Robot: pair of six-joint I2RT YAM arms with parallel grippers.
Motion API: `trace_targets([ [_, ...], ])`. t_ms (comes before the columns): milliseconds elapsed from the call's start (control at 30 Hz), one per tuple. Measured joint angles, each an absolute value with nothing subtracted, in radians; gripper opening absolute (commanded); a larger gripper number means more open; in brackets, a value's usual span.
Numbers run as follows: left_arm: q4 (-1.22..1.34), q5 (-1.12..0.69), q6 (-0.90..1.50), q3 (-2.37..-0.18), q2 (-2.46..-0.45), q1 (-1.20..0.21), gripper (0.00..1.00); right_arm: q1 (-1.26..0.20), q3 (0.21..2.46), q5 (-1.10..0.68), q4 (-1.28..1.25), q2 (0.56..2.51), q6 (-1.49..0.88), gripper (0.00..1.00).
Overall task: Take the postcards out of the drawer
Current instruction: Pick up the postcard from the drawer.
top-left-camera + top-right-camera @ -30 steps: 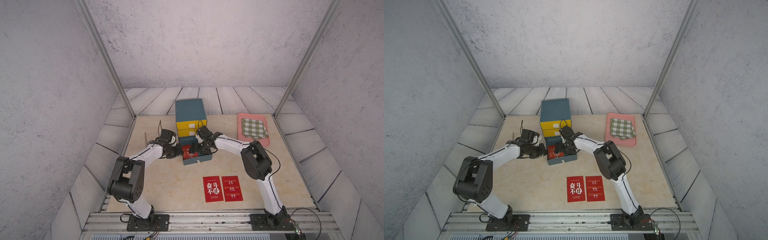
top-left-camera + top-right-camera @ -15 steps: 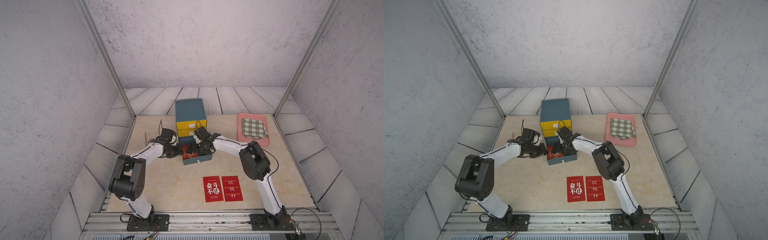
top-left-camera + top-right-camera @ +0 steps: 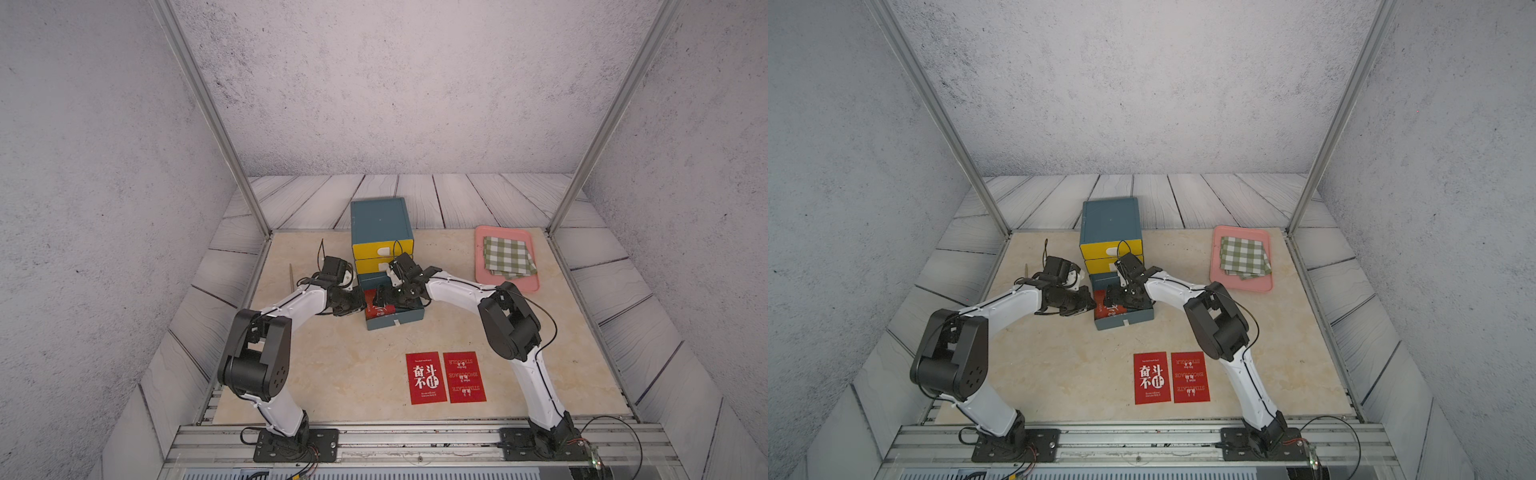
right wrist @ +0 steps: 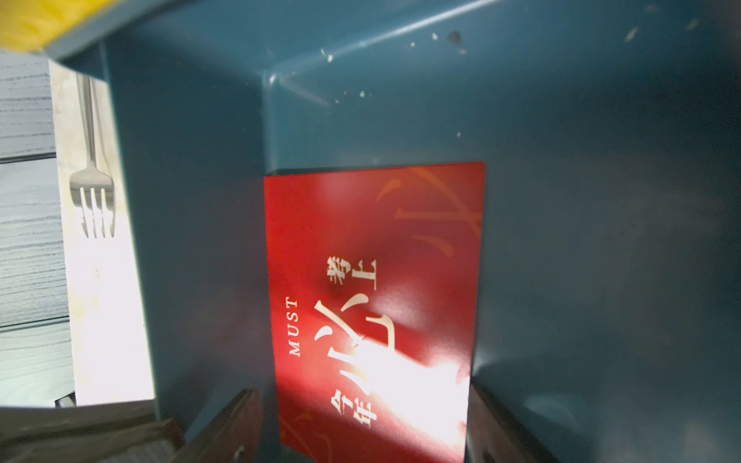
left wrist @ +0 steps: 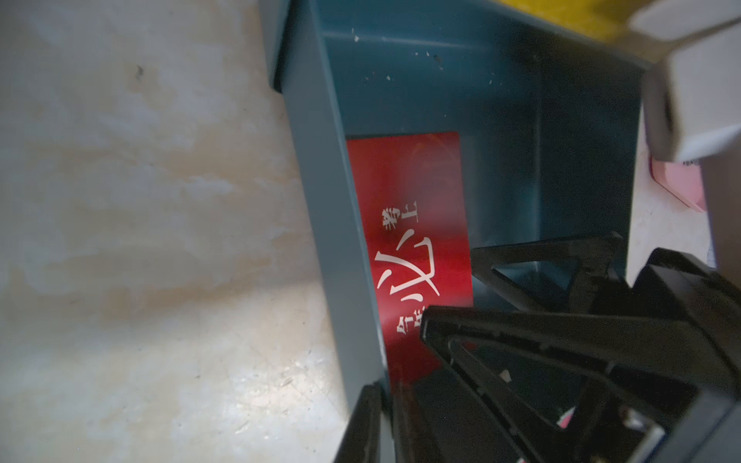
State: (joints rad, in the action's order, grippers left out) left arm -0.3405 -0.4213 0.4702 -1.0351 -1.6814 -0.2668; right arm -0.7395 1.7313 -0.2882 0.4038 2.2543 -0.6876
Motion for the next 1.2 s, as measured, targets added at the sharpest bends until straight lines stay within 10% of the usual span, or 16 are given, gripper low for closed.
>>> trace_targets([
  [1200,-0.371,-0.41,0.449,-1.074,-1.704,-0.266,0.08,-0.727,1.719,-0.337,0.332,2.267,-0.707,0.84],
])
